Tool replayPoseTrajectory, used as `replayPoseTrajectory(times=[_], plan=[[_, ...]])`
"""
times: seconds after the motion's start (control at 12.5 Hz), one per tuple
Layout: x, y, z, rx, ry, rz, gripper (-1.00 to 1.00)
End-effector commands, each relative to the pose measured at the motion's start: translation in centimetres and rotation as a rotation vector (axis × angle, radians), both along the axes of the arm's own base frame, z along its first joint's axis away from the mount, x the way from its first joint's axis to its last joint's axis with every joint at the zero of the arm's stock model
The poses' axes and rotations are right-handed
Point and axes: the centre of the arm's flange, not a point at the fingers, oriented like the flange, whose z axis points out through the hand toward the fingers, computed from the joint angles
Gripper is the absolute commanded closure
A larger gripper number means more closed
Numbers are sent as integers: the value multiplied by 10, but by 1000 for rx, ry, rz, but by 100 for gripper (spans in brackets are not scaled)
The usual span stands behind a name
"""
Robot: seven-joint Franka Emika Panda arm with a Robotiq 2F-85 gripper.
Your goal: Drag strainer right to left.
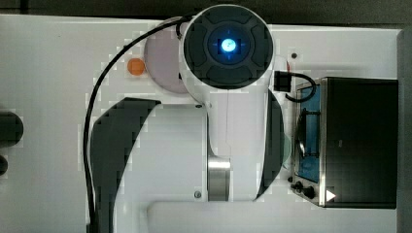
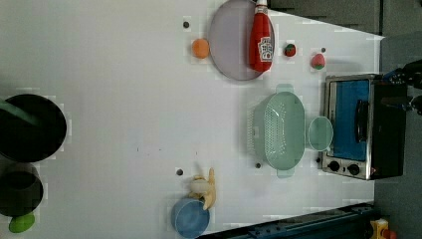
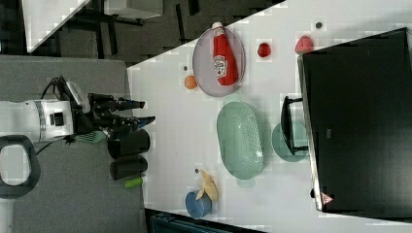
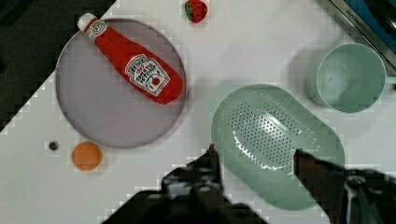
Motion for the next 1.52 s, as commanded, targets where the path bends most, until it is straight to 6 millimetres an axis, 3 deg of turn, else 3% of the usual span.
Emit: replayPoseTrajectory(times=[0.08,0.24,0.48,0.88,1.52], plan=[[-138,-38,104,-1,-15,-103,-59],[-138,-37,98,-1,-1,-101,-99],[-137,-34,59,-2,75,-95,-100],[-120,-28,-43,-6,70,-105,-100],[-93,-18,-214,-10,-6,-498,-100]])
